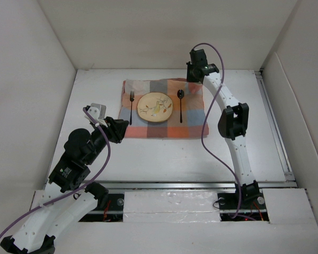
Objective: Set the dinner table for one person
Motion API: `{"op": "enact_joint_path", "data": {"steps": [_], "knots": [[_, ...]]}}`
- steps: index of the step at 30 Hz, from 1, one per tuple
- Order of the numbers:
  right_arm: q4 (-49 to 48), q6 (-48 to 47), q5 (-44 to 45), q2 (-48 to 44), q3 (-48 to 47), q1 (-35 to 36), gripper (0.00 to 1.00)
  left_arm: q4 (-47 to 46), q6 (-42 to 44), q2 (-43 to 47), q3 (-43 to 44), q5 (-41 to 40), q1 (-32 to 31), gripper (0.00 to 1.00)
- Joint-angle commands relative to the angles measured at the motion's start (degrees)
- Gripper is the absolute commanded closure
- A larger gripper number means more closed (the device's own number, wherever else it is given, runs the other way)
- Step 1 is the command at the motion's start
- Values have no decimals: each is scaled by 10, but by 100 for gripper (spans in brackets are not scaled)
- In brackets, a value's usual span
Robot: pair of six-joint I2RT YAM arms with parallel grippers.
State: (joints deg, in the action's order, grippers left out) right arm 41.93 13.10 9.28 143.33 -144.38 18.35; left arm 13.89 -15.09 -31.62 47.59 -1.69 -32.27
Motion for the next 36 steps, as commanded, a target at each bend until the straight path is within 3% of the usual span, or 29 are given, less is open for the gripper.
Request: {"op": "enact_joint_path", "data": {"steps": [1, 9, 10, 11, 14, 17, 24, 26, 27, 28, 32, 36], "knots": [[-42, 2, -2, 11, -30, -10, 100, -28, 5, -1, 0, -6, -2, 77], [-54, 1, 7, 28, -28, -16, 99, -27, 5, -6, 1, -9, -2, 77], [-55, 1, 6, 25, -26, -16, 93, -27, 5, -6, 1, -11, -2, 77], [-57, 2, 7, 20, -21, -16, 76, -27, 4, -6, 1, -13, -2, 76], [-91, 7, -4, -16, 22, -16, 47, -26, 4, -6, 1, -18, -2, 75], [-104, 12, -10, -60, 37, -16, 34, -25, 3, -6, 1, -24, -2, 68], [-133, 21, -7, -185, 91, -16, 28, -22, 1, -6, 1, -38, -2, 61], [-155, 25, 10, -233, 161, -16, 32, -23, 1, -5, 1, -34, -2, 58], [-184, 30, 30, -289, 191, -10, 28, -24, 1, -3, 0, -31, 4, 57], [-202, 28, 31, -319, 222, -10, 0, -28, 2, -1, -1, -24, 11, 57], [-259, 28, 20, -478, 373, -10, 0, -30, 6, 12, -2, -6, 25, 54], [-352, 49, 28, -684, 619, -4, 0, -28, 1, 23, 0, -31, 25, 48]]}}
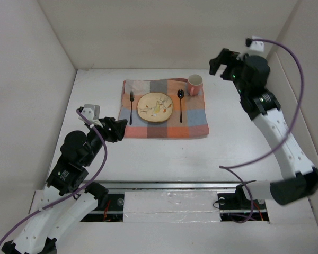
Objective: Set the dinner table for one person
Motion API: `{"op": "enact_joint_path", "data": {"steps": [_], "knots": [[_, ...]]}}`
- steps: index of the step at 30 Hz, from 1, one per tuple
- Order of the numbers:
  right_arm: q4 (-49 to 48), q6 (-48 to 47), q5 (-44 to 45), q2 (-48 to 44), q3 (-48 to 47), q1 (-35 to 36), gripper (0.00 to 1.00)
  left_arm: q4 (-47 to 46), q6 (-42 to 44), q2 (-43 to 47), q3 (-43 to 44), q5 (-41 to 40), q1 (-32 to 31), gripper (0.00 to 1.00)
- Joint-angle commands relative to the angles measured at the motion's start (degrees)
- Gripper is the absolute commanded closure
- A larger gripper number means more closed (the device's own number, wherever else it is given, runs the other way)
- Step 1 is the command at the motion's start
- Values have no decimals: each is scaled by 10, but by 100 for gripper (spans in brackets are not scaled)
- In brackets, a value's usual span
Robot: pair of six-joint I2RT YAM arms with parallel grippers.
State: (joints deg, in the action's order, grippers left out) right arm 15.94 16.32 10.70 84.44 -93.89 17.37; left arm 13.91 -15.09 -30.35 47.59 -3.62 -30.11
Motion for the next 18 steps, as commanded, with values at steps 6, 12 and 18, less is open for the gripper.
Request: {"op": "enact_joint_path", "data": {"steps": [6, 12, 18], "knots": [[-119, 85, 84, -436, 356, 0, 0, -17, -16, 44, 13, -74, 3, 48], [-82, 124, 65, -570, 495, -8, 0, -34, -39, 90, 7, -94, 3, 44], [-42, 123, 36, -545, 483, -13, 0, -25, -52, 90, -10, -80, 3, 42]]}}
